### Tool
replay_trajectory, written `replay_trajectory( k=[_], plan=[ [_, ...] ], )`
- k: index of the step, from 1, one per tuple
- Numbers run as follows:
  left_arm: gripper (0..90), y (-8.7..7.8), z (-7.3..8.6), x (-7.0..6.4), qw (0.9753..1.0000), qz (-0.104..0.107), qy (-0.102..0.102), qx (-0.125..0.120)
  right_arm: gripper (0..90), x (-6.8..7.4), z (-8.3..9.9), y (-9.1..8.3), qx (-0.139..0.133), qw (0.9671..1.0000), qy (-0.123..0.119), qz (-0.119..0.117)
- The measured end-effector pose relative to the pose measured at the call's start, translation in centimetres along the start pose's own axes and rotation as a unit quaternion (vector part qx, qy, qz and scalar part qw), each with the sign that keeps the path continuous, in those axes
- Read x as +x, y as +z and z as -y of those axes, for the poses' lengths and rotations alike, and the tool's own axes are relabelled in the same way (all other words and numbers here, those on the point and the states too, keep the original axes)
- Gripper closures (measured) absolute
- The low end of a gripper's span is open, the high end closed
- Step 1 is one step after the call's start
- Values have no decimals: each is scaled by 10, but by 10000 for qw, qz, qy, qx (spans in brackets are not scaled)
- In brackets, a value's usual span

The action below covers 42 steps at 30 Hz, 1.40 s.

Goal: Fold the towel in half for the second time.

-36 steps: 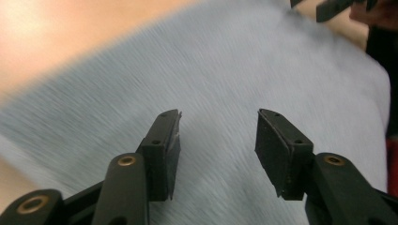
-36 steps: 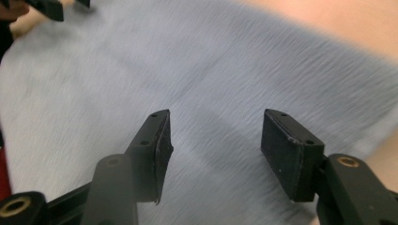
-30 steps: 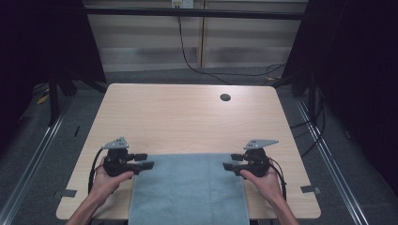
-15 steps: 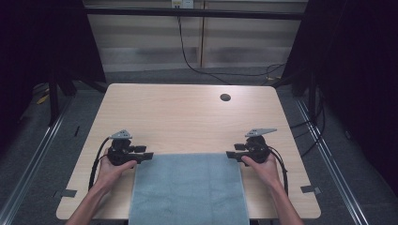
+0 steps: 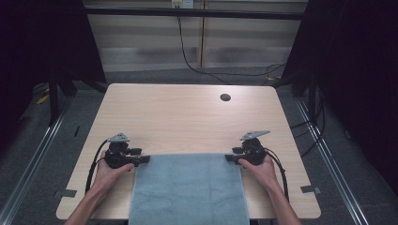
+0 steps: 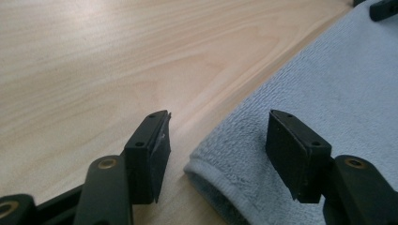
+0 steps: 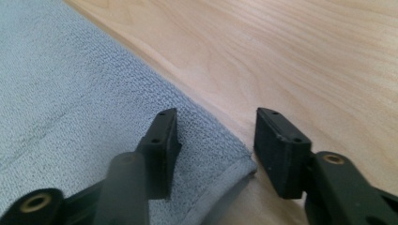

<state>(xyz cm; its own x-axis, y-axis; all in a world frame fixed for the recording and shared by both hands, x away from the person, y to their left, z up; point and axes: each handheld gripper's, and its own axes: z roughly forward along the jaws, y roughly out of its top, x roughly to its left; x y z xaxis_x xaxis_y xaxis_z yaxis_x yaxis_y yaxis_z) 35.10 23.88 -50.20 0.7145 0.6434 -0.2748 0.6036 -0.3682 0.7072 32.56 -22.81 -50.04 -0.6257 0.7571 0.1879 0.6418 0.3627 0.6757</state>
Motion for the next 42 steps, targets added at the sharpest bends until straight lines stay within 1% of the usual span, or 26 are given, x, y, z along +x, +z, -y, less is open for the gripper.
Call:
replay_trajectory(
  k=[1, 2, 3, 5, 8, 9, 11, 13, 14, 15, 17, 20, 21, 23, 24, 25, 27, 29, 31, 32, 34, 35, 38, 39, 40, 42],
  plan=[
    [394, 2, 0, 0, 10000, -24, 29, -3, 580, 1, 1, -1, 3, 10000, 3, 8],
    [394, 2, 0, 0, 10000, -24, 29, -3, 580, 1, 1, -1, 3, 10000, 3, 8],
    [396, 4, 0, -1, 10000, -30, 90, -23, 630, 1, 3, -2, -27, 10000, 5, -24],
    [421, 5, 0, -1, 9998, 83, 160, -31, 676, 0, 4, -2, -28, 9999, 45, -102],
    [470, 5, 0, -3, 9998, 103, 196, -3, 733, -1, 5, -3, -3, 9998, 67, -166],
    [470, 5, 0, -4, 9997, 138, 217, 22, 733, -1, 5, -3, -3, 9998, 67, -166],
    [521, 4, 1, -6, 9994, 184, 272, 64, 765, -1, 6, -3, 4, 9997, 95, -233],
    [586, 4, 2, -9, 9994, 122, 319, 77, 787, -1, 7, -4, 2, 9996, 145, -255],
    [586, 4, 2, -10, 9995, 113, 285, 97, 787, -1, 7, -4, 2, 9996, 145, -255],
    [688, 4, 2, -10, 9996, 138, 213, 131, 800, 0, 8, -4, -23, 9995, 172, -252],
    [768, 5, 2, -11, 9994, 220, 208, 168, 820, 1, 8, -5, -34, 9996, 176, -239],
    [812, 5, 2, -9, 9995, 273, 112, 119, 836, 2, 7, -6, -60, 9995, 205, -237],
    [812, 4, 2, -8, 9995, 280, 81, 78, 836, 2, 7, -6, -60, 9995, 205, -237],
    [820, 1, -1, -7, 9995, 304, 32, -18, 853, 0, 5, -12, -234, 9987, 325, -301],
    [820, -3, -3, -8, 9991, 363, -55, -210, 857, 0, 4, -15, -357, 9981, 372, -332],
    [821, -3, -3, -8, 9991, 363, -55, -210, 857, 0, 4, -15, -357, 9981, 372, -332],
    [821, -10, -6, -7, 9983, 397, -98, -418, 860, 0, -2, -24, -607, 9966, 402, -383],
    [821, -13, -8, -8, 9985, 370, -72, -405, 859, 0, -4, -26, -683, 9960, 407, -396],
    [821, -19, -16, -11, 9973, 399, -35, -616, 860, 2, -10, -31, -889, 9945, 357, -425],
    [821, -20, -19, -11, 9969, 388, -9, -682, 861, 2, -12, -33, -925, 9943, 335, -419],
    [821, -21, -23, -12, 9968, 357, 35, -709, 861, 2, -15, -34, -950, 9943, 289, -388],
    [821, -24, -30, -13, 9960, 325, 54, -831, 863, 1, -23, -39, -1036, 9937, 264, -346],
    [821, -29, -43, -12, 9950, 287, 78, -951, 864, 0, -38, -49, -1183, 9924, 194, -286],
    [821, -29, -43, -12, 9950, 287, 78, -951, 864, 0, -38, -49, -1183, 9924, 194, -286],
    [822, -33, -53, -12, 9945, 201, 147, -1014, 864, -1, -49, -56, -1259, 9917, 110, -247],
    [822, -38, -63, -9, 9934, 195, 120, -1120, 864, -2, -57, -61, -1327, 9910, 50, -193]
  ],
)
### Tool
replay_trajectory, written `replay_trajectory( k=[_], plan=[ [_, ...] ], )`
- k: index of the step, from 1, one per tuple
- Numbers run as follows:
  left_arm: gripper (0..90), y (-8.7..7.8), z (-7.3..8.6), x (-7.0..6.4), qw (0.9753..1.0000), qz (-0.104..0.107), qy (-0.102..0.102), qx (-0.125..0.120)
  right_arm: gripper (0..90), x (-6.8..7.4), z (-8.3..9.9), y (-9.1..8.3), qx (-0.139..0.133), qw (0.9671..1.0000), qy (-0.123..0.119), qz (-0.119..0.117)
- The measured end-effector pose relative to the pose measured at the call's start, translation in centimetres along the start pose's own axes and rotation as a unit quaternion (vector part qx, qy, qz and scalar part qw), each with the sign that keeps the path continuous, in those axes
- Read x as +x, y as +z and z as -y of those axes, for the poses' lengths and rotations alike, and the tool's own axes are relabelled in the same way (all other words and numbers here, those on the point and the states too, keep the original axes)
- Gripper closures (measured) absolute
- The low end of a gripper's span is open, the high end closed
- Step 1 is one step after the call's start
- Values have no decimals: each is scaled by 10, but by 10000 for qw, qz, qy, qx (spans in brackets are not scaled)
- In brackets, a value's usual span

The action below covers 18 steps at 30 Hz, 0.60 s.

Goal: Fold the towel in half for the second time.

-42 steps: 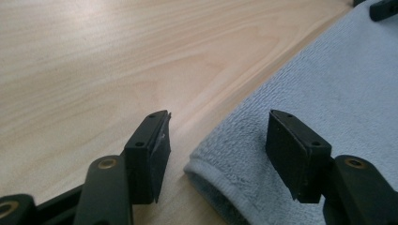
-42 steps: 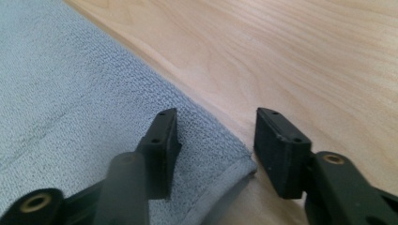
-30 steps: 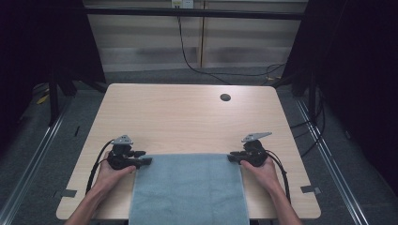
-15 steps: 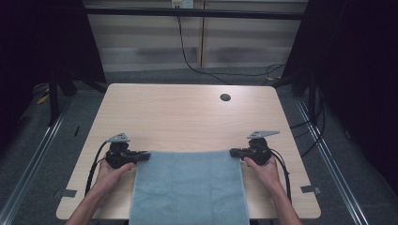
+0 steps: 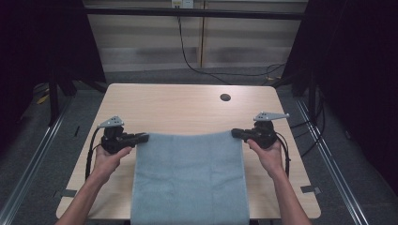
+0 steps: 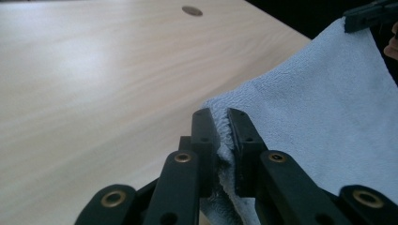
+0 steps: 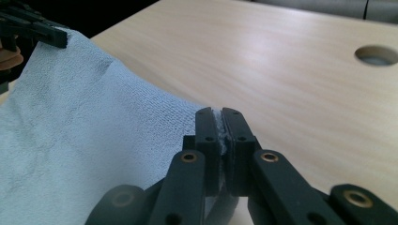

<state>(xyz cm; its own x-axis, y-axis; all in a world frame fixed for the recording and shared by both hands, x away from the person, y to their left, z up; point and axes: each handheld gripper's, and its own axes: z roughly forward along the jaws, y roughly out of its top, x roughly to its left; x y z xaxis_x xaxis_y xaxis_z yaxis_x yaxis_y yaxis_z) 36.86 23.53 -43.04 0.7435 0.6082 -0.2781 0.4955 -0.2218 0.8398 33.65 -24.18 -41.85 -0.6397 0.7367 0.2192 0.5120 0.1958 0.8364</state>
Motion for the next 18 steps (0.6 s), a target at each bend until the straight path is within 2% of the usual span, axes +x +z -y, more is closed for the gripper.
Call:
replay_trajectory(
  k=[1, 2, 4, 9, 10, 15, 16, 18],
  plan=[
    [823, 0, 0, 0, 10000, 0, 0, 0, 864, 0, 0, 0, 0, 10000, 0, 0],
    [823, -2, -9, 3, 10000, -57, 22, -78, 864, -2, -8, -1, -81, 10000, 29, 18],
    [823, -4, -18, 5, 9998, -100, 34, -139, 865, -5, -15, -2, -162, 9999, 28, 48],
    [823, -2, -35, 11, 9994, -214, -26, -277, 866, -9, -30, -4, -328, 9994, 47, 79],
    [824, -1, -38, 12, 9992, -306, -34, -273, 866, -11, -36, -3, -385, 9992, 42, 88],
    [828, 10, -55, 21, 9983, -400, -142, -403, 867, -19, -47, 3, -399, 9991, 84, 147],
    [829, 10, -55, 21, 9983, -400, -142, -403, 867, -21, -50, 3, -429, 9989, 82, 167],
    [829, 10, -69, 22, 9978, -430, -81, -494, 867, -24, -57, 2, -452, 9988, 75, 194]
  ],
)
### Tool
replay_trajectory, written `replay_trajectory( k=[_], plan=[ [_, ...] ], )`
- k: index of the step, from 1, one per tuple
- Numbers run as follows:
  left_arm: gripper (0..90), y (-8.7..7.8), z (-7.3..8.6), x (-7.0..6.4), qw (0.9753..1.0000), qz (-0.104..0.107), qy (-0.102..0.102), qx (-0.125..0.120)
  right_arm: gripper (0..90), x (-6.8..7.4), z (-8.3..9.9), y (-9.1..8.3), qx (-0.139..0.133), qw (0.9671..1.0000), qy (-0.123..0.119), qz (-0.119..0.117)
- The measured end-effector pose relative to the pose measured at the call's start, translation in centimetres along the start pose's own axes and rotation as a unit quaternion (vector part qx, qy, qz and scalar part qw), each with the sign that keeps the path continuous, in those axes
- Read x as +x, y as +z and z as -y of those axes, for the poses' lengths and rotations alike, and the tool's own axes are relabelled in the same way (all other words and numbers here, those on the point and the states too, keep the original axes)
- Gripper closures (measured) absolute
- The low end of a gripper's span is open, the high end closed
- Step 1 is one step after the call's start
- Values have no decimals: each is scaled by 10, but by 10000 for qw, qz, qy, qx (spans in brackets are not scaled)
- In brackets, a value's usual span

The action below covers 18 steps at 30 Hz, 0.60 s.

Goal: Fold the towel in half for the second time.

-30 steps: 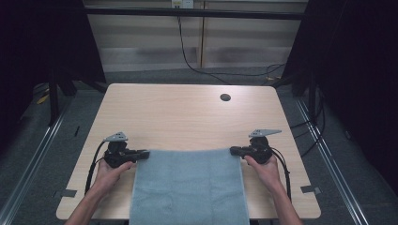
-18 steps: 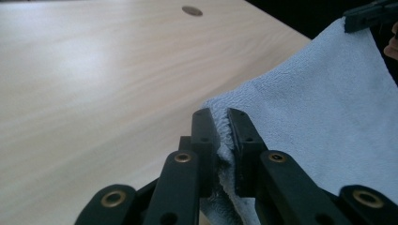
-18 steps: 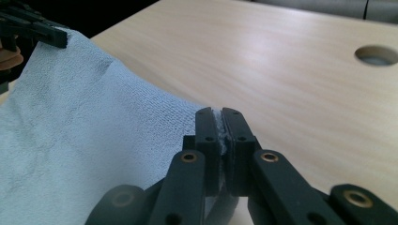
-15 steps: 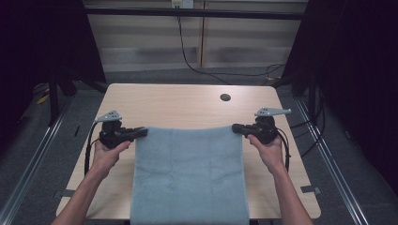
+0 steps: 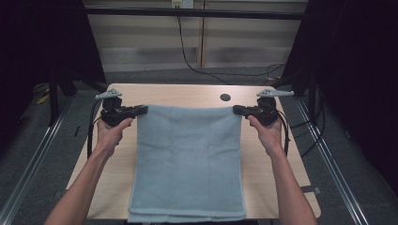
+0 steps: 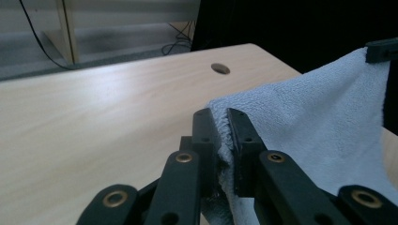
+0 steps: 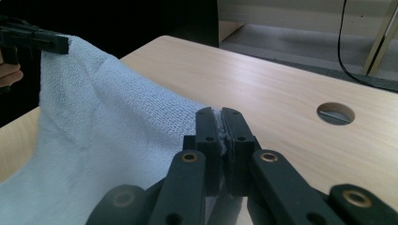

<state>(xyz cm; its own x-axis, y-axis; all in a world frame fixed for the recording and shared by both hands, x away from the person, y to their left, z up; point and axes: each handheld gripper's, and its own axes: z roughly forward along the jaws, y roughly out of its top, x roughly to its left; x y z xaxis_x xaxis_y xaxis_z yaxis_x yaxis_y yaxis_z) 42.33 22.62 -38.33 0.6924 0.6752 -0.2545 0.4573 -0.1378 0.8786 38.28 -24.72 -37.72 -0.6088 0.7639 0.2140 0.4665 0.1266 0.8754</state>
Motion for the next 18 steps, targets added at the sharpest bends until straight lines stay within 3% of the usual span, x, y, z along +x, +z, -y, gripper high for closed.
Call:
replay_trajectory(
  k=[5, 8, 14, 15, 18],
  plan=[
    [829, -1, -18, 2, 9998, -49, 71, -165, 868, -4, -18, -2, -80, 9999, -38, 90],
    [829, -6, -29, -3, 9994, -13, 229, -259, 869, -4, -32, -8, -229, 9996, -101, 140],
    [837, -13, -20, -10, 9989, 80, 237, -405, 868, -1, -29, -15, -291, 9994, -165, 104],
    [839, -15, -12, -13, 9988, 109, 326, -351, 868, 1, -21, -17, -277, 9995, -142, 68],
    [838, -17, -4, -14, 9989, 193, 264, -346, 868, 1, -13, -18, -239, 9996, -125, 67]
  ],
)
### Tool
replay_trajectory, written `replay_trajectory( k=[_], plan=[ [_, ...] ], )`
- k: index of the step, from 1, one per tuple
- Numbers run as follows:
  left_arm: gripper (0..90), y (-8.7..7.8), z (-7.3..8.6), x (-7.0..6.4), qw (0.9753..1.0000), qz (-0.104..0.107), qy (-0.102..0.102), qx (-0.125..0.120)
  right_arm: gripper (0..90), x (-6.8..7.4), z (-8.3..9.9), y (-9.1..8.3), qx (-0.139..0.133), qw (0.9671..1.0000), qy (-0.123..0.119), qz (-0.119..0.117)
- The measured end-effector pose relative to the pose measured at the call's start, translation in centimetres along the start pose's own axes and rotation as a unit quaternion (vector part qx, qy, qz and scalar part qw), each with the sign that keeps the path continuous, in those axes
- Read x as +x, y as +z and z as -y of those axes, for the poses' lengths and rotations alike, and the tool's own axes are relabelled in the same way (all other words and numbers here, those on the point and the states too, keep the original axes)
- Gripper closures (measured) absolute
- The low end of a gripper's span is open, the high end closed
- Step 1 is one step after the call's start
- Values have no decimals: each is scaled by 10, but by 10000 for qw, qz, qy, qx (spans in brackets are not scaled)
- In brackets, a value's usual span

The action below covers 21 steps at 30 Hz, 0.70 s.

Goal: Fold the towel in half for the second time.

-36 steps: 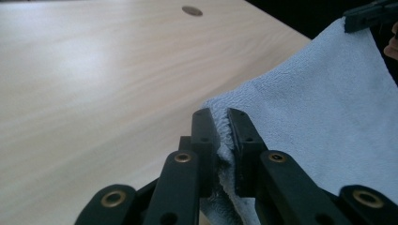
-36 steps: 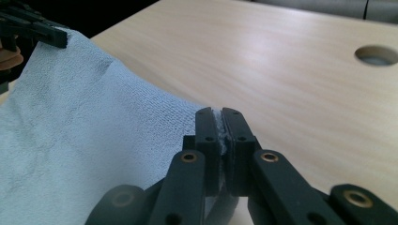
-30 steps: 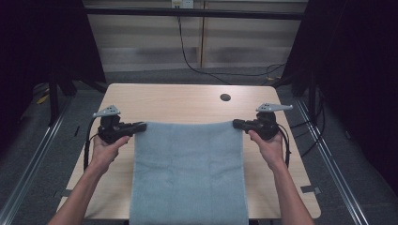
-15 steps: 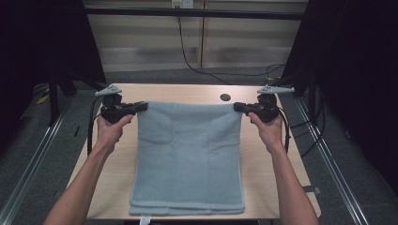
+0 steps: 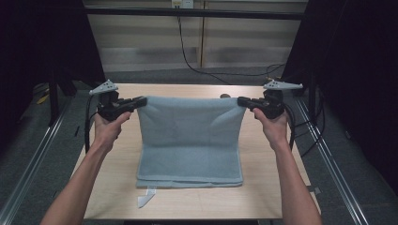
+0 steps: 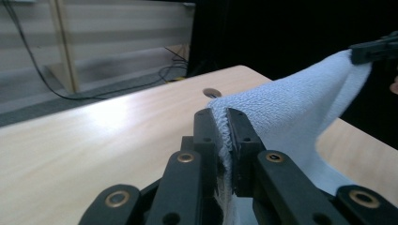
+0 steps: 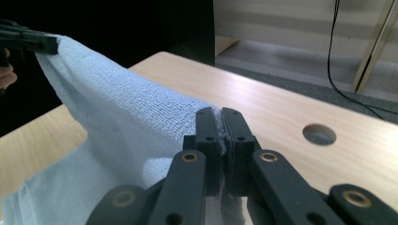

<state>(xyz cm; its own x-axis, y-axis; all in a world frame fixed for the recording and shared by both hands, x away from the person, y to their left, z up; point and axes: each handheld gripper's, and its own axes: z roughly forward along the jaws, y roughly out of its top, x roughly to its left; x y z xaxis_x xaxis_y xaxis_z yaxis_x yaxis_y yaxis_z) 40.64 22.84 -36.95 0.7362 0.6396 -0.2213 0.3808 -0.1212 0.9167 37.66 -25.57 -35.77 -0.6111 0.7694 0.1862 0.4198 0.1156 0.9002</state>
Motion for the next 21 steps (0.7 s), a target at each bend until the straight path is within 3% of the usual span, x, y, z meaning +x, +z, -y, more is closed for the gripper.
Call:
replay_trajectory(
  k=[8, 14, 21],
  plan=[
    [839, -12, 22, -7, 9997, 135, 102, 178, 868, 10, 28, -5, 18, 9998, 20, -201],
    [838, -21, 34, -16, 9994, 182, 202, 215, 868, 19, 38, -11, 160, 9996, -85, -223],
    [837, -34, 56, -27, 9985, 379, 233, 324, 867, 31, 55, -21, 299, 9989, -177, -302]
  ],
)
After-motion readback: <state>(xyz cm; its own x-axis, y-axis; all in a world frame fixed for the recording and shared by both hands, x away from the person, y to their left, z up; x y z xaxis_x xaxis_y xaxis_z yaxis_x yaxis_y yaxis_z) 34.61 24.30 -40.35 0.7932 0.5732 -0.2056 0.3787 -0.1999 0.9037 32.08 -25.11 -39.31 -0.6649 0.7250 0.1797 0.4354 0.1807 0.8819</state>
